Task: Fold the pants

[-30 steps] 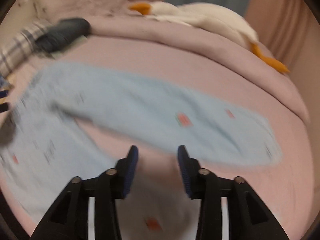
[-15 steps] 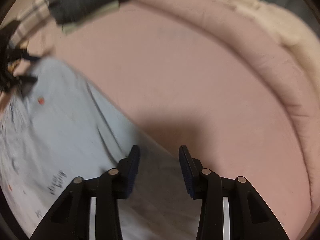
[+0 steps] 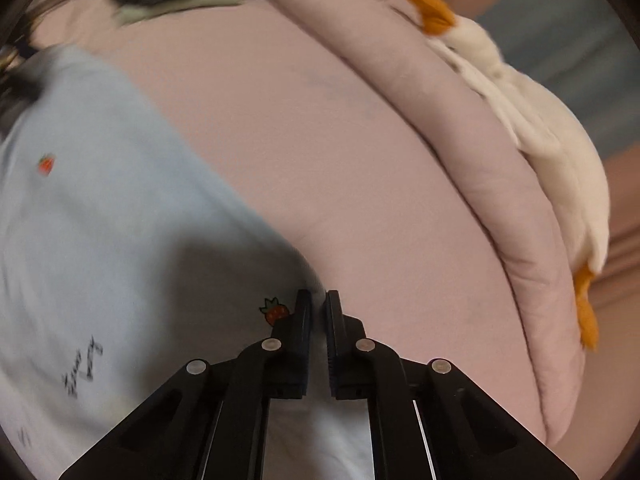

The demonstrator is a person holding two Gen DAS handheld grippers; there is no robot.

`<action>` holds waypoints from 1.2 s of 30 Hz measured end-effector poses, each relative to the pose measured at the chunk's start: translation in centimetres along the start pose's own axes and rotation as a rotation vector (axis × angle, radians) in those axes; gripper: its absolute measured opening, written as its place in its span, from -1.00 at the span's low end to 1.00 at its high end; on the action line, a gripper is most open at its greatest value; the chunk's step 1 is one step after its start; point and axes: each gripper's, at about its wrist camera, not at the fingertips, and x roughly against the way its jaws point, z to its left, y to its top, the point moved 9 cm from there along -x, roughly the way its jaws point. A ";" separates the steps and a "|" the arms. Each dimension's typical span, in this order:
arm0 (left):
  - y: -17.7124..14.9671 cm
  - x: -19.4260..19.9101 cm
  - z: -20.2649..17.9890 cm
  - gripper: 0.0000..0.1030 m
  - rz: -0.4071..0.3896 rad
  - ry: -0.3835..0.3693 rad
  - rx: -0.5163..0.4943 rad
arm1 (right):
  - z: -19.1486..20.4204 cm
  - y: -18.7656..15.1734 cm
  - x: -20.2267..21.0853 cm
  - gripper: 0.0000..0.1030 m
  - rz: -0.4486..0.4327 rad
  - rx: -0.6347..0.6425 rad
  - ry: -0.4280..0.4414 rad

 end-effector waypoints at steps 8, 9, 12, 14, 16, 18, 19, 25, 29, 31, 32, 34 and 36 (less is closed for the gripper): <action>0.8 1.4 -1.8 -0.33 -0.004 0.094 -0.020 | 0.7 0.5 0.7 -0.89 0.021 -0.007 -0.097; 0.6 2.4 -2.0 -0.32 -0.034 0.100 -0.025 | 0.2 0.8 1.9 -0.89 -0.007 -0.021 -0.106; -0.3 6.2 -3.2 -0.29 -0.144 0.150 -0.073 | -0.2 1.3 6.3 -0.89 -0.100 -0.058 -0.149; -1.2 8.2 -3.4 -0.29 -0.184 0.187 -0.117 | -1.1 1.2 8.8 -0.89 -0.157 -0.074 -0.175; -2.8 10.0 -4.4 -0.29 -0.231 0.242 -0.186 | -1.0 0.3 11.4 -0.89 -0.197 -0.076 -0.199; -4.4 11.9 -5.2 -0.30 -0.275 0.286 -0.246 | -0.5 -0.9 14.0 -0.89 -0.233 -0.079 -0.214; -5.5 12.9 -5.6 -0.30 -0.300 0.303 -0.270 | 0.5 -2.2 15.7 -0.89 -0.254 -0.080 -0.220; -11.7 15.3 -7.3 -0.30 -0.439 0.399 -0.426 | 5.0 -9.7 20.1 -0.89 -0.268 -0.066 -0.166; -15.5 13.3 -8.5 -0.38 -0.388 0.407 -0.459 | 9.8 -13.8 19.2 -0.89 -0.209 -0.056 -0.089; -16.7 12.3 -8.7 -0.44 -0.363 0.402 -0.449 | 11.8 -15.4 17.9 -0.89 -0.166 -0.057 -0.047; -17.0 12.0 -8.8 -0.48 -0.355 0.400 -0.439 | 12.7 -16.0 17.1 -0.89 -0.147 -0.054 -0.031; -17.6 12.0 -9.0 -0.53 -0.350 0.389 -0.426 | 13.9 -16.8 16.4 -0.89 -0.127 -0.041 -0.019; -17.7 12.9 -9.0 -0.55 -0.368 0.387 -0.410 | 14.1 -17.0 16.4 -0.89 -0.126 -0.043 -0.020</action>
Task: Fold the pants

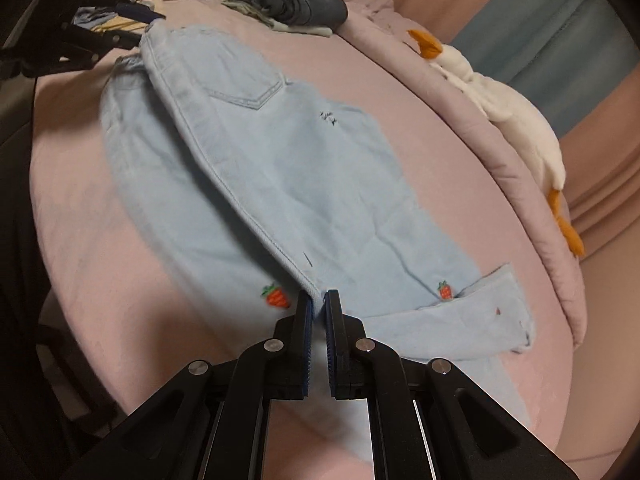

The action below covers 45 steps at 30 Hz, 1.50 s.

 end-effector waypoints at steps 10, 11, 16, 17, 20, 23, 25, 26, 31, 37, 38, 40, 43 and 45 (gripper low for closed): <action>-2.6 0.2 -2.6 -0.56 0.023 -0.011 -0.025 | 1.5 -1.4 0.9 -0.89 0.001 -0.026 0.050; -2.9 -0.1 -3.0 -0.55 0.034 -0.011 -0.032 | 1.8 -1.6 0.3 -0.89 0.010 -0.022 0.049; -3.3 0.6 -2.7 -0.36 0.048 -0.034 -0.001 | 1.9 -2.0 -0.9 -0.87 0.046 -0.048 0.083; -3.6 1.0 -2.3 -0.21 0.056 -0.039 0.014 | 1.7 -1.9 -0.6 -0.83 0.046 -0.063 0.099; -3.7 2.8 -0.9 -0.14 0.040 -0.046 0.082 | 0.4 -1.2 1.2 -0.78 0.009 -0.174 0.188; -1.3 4.4 0.4 -0.04 -0.033 -0.090 0.200 | -1.4 0.2 2.1 -0.78 -0.057 -0.315 0.270; 1.3 4.5 0.7 0.17 -0.088 -0.137 0.289 | -2.1 1.4 1.5 -0.78 -0.082 -0.370 0.280; 2.6 4.1 0.5 0.18 -0.102 -0.160 0.332 | -2.2 2.1 0.9 -0.78 -0.089 -0.389 0.271; 5.0 -0.8 -3.0 0.18 -0.002 -0.261 0.474 | 0.3 2.4 -3.2 -0.78 -0.021 -0.440 0.281; 0.5 -2.8 -6.4 0.18 0.074 -0.335 0.438 | 1.2 -0.4 -2.9 -0.74 -0.022 -0.497 0.402; 0.6 -2.8 -6.2 0.19 0.089 -0.358 0.444 | 0.1 -0.7 -2.5 -0.73 -0.027 -0.559 0.500; 1.2 -2.4 -5.4 0.19 0.118 -0.386 0.484 | -4.8 -1.2 -1.4 -0.58 -0.091 -0.701 0.537; 3.1 -1.5 -4.1 0.15 0.079 -0.362 0.490 | -13.1 -2.5 -1.2 0.05 -0.144 -0.908 0.404; 5.1 -1.3 -4.2 0.16 0.044 -0.367 0.491 | -18.7 -3.8 -2.7 0.16 -0.101 -1.033 0.263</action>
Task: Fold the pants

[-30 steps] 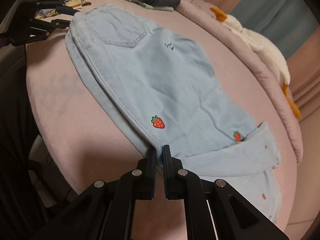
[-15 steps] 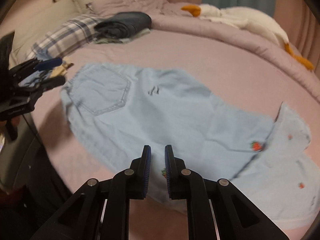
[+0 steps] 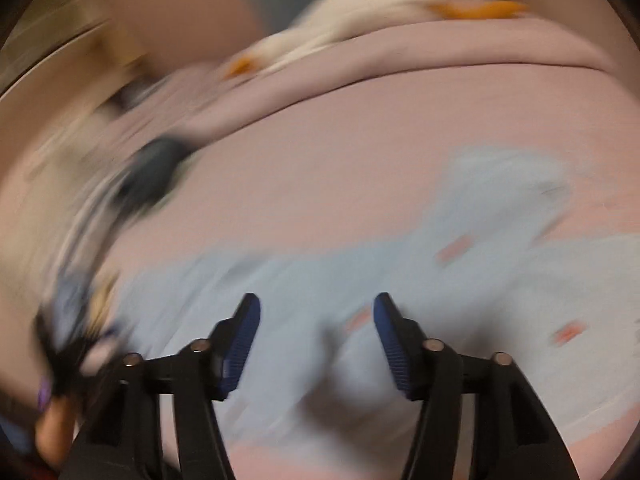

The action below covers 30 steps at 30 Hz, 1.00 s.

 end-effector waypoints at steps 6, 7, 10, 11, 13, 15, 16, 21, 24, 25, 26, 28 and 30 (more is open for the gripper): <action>3.8 -3.5 -4.6 0.17 -0.004 -0.132 0.043 | -7.3 5.8 -7.2 0.16 0.080 -0.168 -0.304; 4.0 -4.1 -5.1 0.17 0.003 -0.142 0.045 | -7.7 5.9 -8.4 0.16 0.104 -0.159 -0.335; 4.2 -5.2 -7.3 0.17 0.035 -0.200 0.054 | -8.8 5.4 -11.5 0.16 0.171 -0.061 -0.471; 4.1 -5.2 -8.1 0.17 0.042 -0.223 0.054 | -8.9 5.6 -11.5 0.08 0.156 -0.037 -0.481; 3.8 -5.1 -9.5 0.17 0.050 -0.258 0.041 | -9.4 5.6 -10.6 -0.51 0.136 -0.048 -0.459; 3.2 -5.2 -10.9 0.17 0.071 -0.280 0.017 | -10.4 5.7 -9.4 -0.94 0.127 -0.088 -0.420; 2.9 -5.3 -11.2 0.17 0.079 -0.281 0.012 | -11.2 5.7 -8.3 -0.94 0.109 -0.108 -0.411; 2.0 -5.4 -12.1 0.17 0.088 -0.258 -0.025 | -12.4 4.1 2.5 -0.94 -0.196 -0.285 -0.167; 1.8 -5.4 -12.4 0.17 0.089 -0.249 -0.043 | -13.5 0.0 12.0 -0.94 -0.406 -0.363 -0.069; 1.7 -5.4 -12.4 0.17 0.090 -0.247 -0.046 | -14.1 -1.7 13.4 -0.94 -0.439 -0.406 -0.075; 1.5 -5.4 -12.4 0.19 0.091 -0.248 -0.046 | -15.3 -3.4 14.2 -0.94 -0.451 -0.450 -0.075; 1.5 -5.6 -12.3 0.19 0.096 -0.248 -0.046 | -18.6 -7.7 14.4 -0.94 -0.424 -0.544 -0.097; 1.5 -5.6 -12.2 0.19 0.103 -0.245 -0.050 | -21.8 -11.2 12.1 -0.94 -0.339 -0.645 -0.081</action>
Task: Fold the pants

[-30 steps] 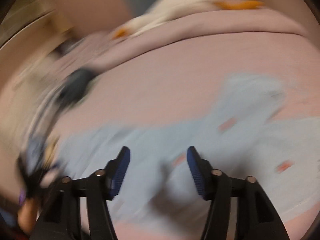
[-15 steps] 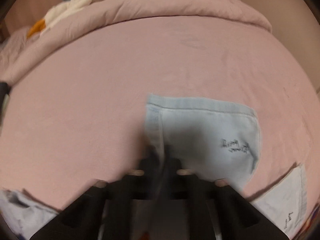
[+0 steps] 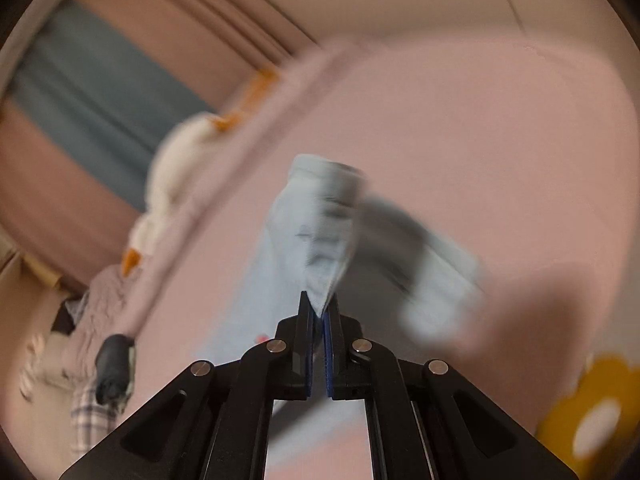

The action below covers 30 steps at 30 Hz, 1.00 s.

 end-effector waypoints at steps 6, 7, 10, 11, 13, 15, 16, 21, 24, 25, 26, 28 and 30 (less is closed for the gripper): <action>-0.8 0.9 -0.1 0.19 0.009 0.024 0.003 | -4.0 0.0 -0.3 -0.48 -0.011 -0.217 0.152; -0.9 1.1 -0.1 0.19 0.009 0.021 0.006 | -4.0 0.3 -0.1 -0.40 -0.027 -0.227 0.161; -0.5 1.6 -0.1 0.19 -0.003 0.010 0.011 | -4.7 1.3 1.4 -0.30 -0.060 -0.241 0.128; -0.3 1.7 -0.2 0.19 -0.008 0.009 0.008 | -3.0 1.5 0.5 -0.33 -0.060 -0.243 0.103; -0.1 1.4 -0.3 0.19 -0.004 0.013 0.004 | -2.7 2.4 0.0 -0.52 -0.048 -0.224 0.060; -0.1 1.0 -0.3 0.19 0.007 0.019 0.007 | -1.2 3.0 -0.9 -0.89 -0.038 -0.159 0.031; -0.2 0.9 -0.3 0.19 0.010 0.017 0.011 | -0.3 3.3 -0.8 -0.89 -0.042 -0.127 0.031; -0.3 1.2 -0.7 0.19 -0.007 -0.022 0.029 | 2.7 4.8 1.0 -0.91 -0.172 -0.010 0.078; -0.8 0.6 -0.6 0.20 0.020 -0.019 0.038 | -1.3 3.5 -2.0 -0.91 -0.107 -0.088 -0.025; -0.9 0.7 -0.7 0.20 0.020 -0.016 0.034 | -3.1 2.6 -2.9 -0.91 -0.083 -0.135 -0.047; -1.0 0.7 -0.7 0.20 0.019 -0.013 0.030 | -3.5 2.3 -3.1 -0.95 -0.099 -0.153 -0.025; -1.0 1.1 -0.6 0.20 0.020 -0.017 0.029 | -3.5 2.2 -2.8 -0.95 -0.105 -0.174 -0.003; -0.7 1.9 -0.5 0.20 0.008 -0.024 0.035 | -3.5 2.4 -2.5 -0.93 -0.080 -0.191 -0.016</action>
